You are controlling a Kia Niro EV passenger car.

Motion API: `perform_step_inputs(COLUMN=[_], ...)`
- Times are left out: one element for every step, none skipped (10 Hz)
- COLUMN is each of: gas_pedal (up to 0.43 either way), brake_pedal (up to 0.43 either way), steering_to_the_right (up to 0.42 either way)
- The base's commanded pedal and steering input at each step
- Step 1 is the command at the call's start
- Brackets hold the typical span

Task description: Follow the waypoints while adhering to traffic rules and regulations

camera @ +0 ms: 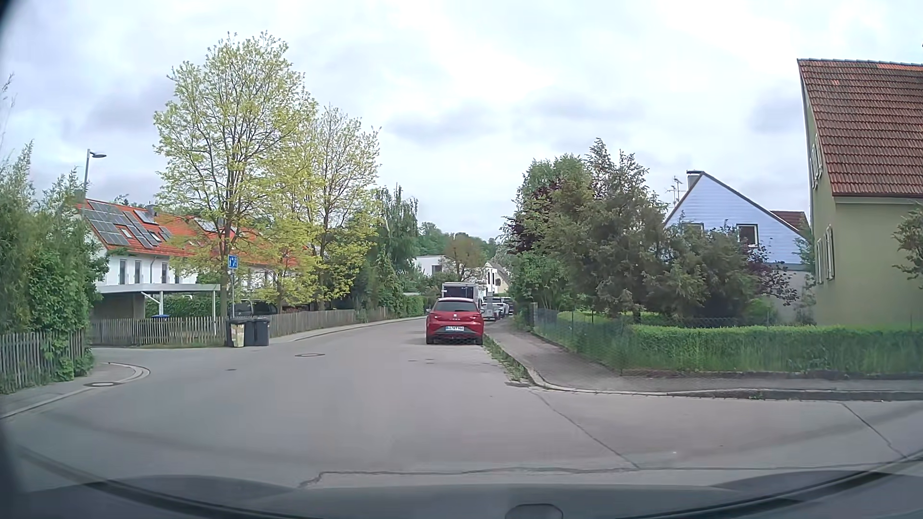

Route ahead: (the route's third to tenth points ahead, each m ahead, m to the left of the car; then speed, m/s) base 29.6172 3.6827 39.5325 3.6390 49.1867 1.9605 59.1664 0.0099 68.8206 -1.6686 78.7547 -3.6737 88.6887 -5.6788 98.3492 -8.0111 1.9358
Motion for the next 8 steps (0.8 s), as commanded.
perform_step_inputs(gas_pedal=[0.000,0.000,0.000,0.000,0.000,0.000,0.000,0.000], brake_pedal=[0.037,0.037,0.037,0.037,0.030,0.000,0.000,0.000], steering_to_the_right=[-0.052,-0.059,-0.064,-0.069,-0.073,-0.085,-0.097,-0.110])
